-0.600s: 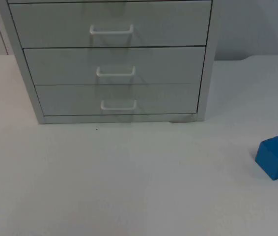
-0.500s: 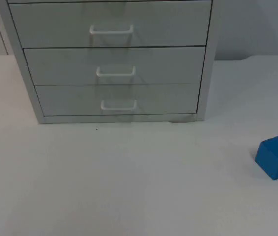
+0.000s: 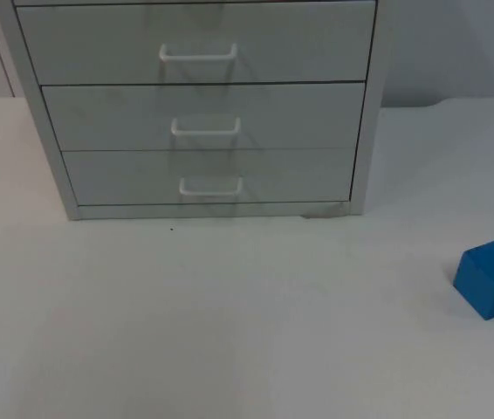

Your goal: Open the drawer with the left hand, place the block into the drawer with the right hand, then close the drawer with the left hand.

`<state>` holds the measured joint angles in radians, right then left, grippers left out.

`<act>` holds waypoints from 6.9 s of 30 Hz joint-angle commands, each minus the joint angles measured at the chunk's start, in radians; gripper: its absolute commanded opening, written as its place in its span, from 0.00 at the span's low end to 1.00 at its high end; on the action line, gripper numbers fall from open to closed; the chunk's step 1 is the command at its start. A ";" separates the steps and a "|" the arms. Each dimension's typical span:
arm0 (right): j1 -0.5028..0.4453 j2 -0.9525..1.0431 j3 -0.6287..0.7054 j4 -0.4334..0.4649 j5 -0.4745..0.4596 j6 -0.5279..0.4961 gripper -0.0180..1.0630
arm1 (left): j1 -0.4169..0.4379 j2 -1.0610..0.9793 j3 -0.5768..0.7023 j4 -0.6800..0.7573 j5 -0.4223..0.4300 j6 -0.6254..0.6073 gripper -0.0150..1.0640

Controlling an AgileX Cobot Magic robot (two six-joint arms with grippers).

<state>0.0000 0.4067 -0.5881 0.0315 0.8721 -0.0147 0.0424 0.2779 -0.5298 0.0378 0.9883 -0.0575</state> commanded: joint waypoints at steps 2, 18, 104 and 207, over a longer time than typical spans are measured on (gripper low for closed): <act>-0.006 0.124 -0.010 -0.002 -0.064 0.000 0.99 | -0.002 0.073 -0.007 -0.016 -0.037 0.001 0.99; -0.006 0.474 -0.010 0.000 -0.107 0.000 0.99 | -0.002 0.265 -0.015 -0.083 -0.124 0.014 0.99; -0.006 0.472 -0.010 -0.002 -0.128 0.000 0.99 | -0.660 1.640 -0.443 0.936 -0.804 0.100 0.63; -0.006 0.472 -0.010 0.000 -0.159 0.000 0.99 | -0.939 1.730 -0.302 0.785 -0.507 -0.156 0.30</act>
<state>0.0000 0.8818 -0.5938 0.0316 0.7158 -0.0129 -0.8912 1.9941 -0.8487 0.8843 0.4900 -0.1941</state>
